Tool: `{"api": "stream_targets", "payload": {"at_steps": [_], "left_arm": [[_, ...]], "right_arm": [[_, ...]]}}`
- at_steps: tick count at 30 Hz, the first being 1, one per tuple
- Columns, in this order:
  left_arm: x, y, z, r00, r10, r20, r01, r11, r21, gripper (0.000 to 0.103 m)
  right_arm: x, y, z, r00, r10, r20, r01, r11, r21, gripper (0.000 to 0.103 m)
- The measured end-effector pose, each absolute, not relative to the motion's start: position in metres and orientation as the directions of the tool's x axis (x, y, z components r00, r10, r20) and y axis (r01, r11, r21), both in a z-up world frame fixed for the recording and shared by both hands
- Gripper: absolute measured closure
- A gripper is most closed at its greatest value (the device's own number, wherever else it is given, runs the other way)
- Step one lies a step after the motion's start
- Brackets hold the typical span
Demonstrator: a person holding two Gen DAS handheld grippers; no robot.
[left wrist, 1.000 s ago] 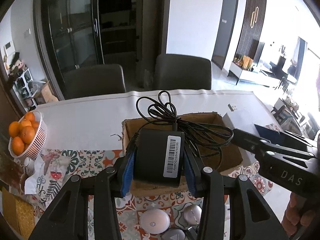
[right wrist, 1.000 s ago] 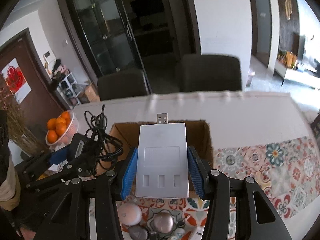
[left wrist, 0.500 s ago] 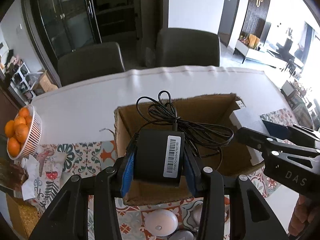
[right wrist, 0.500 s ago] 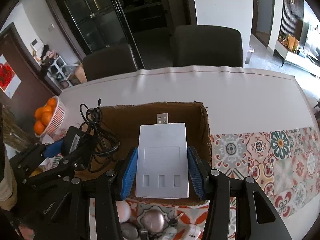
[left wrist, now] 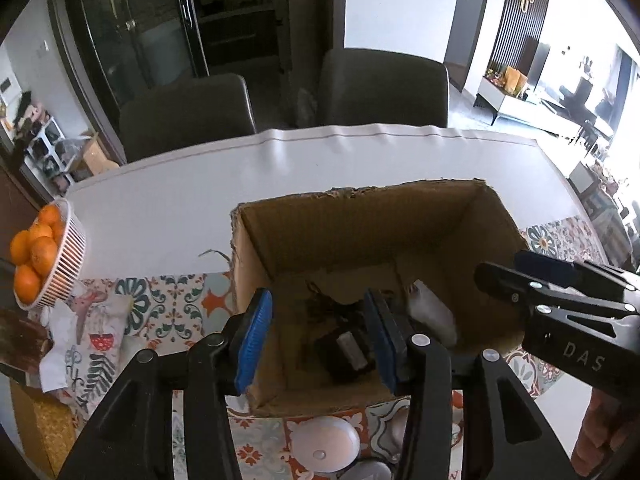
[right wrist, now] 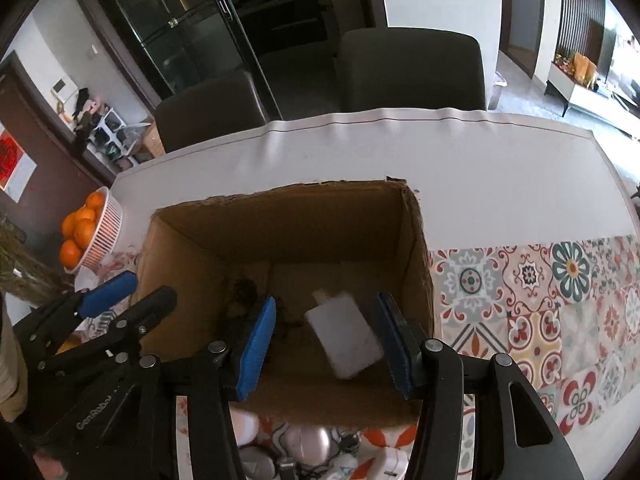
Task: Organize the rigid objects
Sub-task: 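Open both tools to drop the adapter and charger into the box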
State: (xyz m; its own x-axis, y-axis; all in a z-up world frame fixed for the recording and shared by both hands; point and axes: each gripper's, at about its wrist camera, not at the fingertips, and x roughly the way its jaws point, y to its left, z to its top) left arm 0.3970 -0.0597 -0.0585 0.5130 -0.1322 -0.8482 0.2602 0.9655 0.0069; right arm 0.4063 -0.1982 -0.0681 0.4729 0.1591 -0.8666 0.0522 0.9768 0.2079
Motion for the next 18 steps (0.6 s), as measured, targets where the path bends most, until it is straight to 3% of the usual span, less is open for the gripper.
{"api": "stream_targets", "payload": {"at_steps": [18], "left_arm": [[0.34,-0.04,-0.02,0.616,-0.106,-0.78,0.211,0.977,0.034,0.051]], "right_arm": [[0.35,-0.188,-0.022,0.608,0.048,-0.793,0.065,0.992,0.11,0.05]]}}
